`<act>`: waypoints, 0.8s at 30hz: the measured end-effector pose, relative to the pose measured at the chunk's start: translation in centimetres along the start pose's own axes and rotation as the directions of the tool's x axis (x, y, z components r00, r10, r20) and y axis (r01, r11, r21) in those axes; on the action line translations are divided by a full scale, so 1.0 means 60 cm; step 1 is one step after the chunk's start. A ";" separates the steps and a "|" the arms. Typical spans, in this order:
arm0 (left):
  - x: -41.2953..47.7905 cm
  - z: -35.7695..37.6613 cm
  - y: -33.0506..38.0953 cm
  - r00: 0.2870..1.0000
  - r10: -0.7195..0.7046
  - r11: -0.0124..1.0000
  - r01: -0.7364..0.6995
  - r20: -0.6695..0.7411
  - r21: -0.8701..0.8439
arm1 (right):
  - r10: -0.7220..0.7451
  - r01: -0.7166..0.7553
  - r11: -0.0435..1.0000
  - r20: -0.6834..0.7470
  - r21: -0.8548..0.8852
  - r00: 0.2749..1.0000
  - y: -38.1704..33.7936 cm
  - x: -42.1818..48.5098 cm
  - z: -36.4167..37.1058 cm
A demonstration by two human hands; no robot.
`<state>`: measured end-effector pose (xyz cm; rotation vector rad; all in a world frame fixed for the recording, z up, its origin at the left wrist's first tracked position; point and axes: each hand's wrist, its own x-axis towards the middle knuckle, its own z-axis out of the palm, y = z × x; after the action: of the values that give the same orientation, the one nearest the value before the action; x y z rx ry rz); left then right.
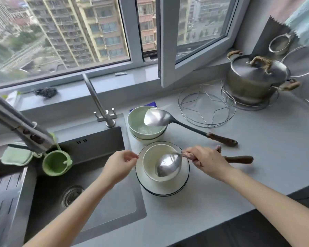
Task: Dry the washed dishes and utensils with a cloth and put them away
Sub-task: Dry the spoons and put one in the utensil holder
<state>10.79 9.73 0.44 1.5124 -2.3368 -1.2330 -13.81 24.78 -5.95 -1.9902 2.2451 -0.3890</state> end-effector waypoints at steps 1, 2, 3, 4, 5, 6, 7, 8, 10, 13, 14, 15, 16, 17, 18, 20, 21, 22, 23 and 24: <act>0.001 -0.005 0.002 1.000 0.003 1.000 -0.003 0.005 -0.021 | 0.065 -0.067 0.998 0.055 0.019 0.996 -0.008 0.001 -0.021; 0.001 -0.009 0.005 1.000 0.005 0.999 -0.004 0.013 -0.044 | 0.132 -0.139 0.989 0.122 0.051 0.984 -0.015 0.002 -0.040; 0.001 -0.013 0.009 1.000 0.007 0.998 -0.005 0.025 -0.066 | 0.184 -0.205 0.974 0.191 0.095 0.964 -0.025 0.003 -0.062; 0.001 -0.017 0.013 0.999 0.009 0.996 -0.006 0.036 -0.094 | 0.223 -0.268 0.948 0.243 0.171 0.944 -0.037 0.006 -0.084; 0.002 -0.020 0.018 0.999 0.010 0.991 -0.004 0.044 -0.133 | 0.252 -0.337 0.897 0.294 0.287 0.922 -0.050 0.009 -0.106; 0.003 -0.021 0.023 0.999 0.010 0.983 0.000 0.053 -0.186 | 0.274 -0.412 0.806 0.350 0.425 0.896 -0.061 0.012 -0.124; 0.003 -0.022 0.028 0.998 0.006 0.968 0.011 0.065 -0.251 | 0.282 -0.494 0.682 0.430 0.539 0.858 -0.072 0.016 -0.142; 0.004 -0.022 0.034 0.997 -0.002 0.948 0.028 0.083 -0.316 | 0.269 -0.562 0.559 0.508 0.609 0.818 -0.081 0.019 -0.155; 0.008 -0.021 0.044 0.992 -0.013 0.907 0.064 0.124 -0.417 | 0.242 -0.660 0.365 0.617 0.657 0.748 -0.102 0.028 -0.175; 0.013 -0.014 0.055 0.980 -0.029 0.817 0.136 0.195 -0.561 | 0.224 -0.773 0.047 0.748 0.633 0.625 -0.139 0.047 -0.192; 0.014 -0.012 0.057 0.975 -0.034 0.779 0.164 0.221 -0.605 | 0.217 -0.789 -0.058 0.779 0.612 0.589 -0.153 0.053 -0.197; 0.015 -0.010 0.059 0.970 -0.035 0.746 0.186 0.240 -0.640 | 0.203 -0.797 -0.144 0.805 0.587 0.557 -0.166 0.057 -0.201; 0.017 -0.008 0.061 0.968 -0.032 0.717 0.194 0.247 -0.670 | 0.184 -0.800 -0.208 0.826 0.563 0.533 -0.178 0.060 -0.202; 0.018 -0.007 0.062 0.970 -0.030 0.689 0.194 0.240 -0.698 | 0.162 -0.800 -0.252 0.839 0.545 0.520 -0.191 0.063 -0.202; 0.019 -0.007 0.064 0.974 -0.039 0.664 0.193 0.224 -0.722 | 0.139 -0.796 -0.284 0.845 0.534 0.517 -0.203 0.067 -0.201; 0.023 -0.011 0.065 0.979 -0.099 0.644 0.200 0.179 -0.738 | 0.092 -0.786 -0.336 0.849 0.519 0.521 -0.226 0.072 -0.197; 0.028 -0.014 0.062 0.979 -0.130 0.652 0.205 0.158 -0.730 | 0.074 -0.779 -0.357 0.847 0.516 0.527 -0.238 0.073 -0.196; 0.035 -0.020 0.057 0.977 -0.157 0.667 0.211 0.142 -0.714 | 0.058 -0.770 -0.373 0.842 0.517 0.537 -0.249 0.072 -0.195; 0.044 -0.028 0.051 0.974 -0.185 0.685 0.221 0.127 -0.694 | 0.039 -0.764 -0.385 0.836 0.518 0.547 -0.260 0.070 -0.195; 0.056 -0.037 0.042 0.970 -0.215 0.701 0.236 0.116 -0.673 | 0.022 -0.762 -0.393 0.833 0.516 0.553 -0.270 0.067 -0.195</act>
<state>8.34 6.24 2.54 1.5022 -1.4198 -1.9000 -1.81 20.46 9.91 -0.0334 1.1305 -0.9109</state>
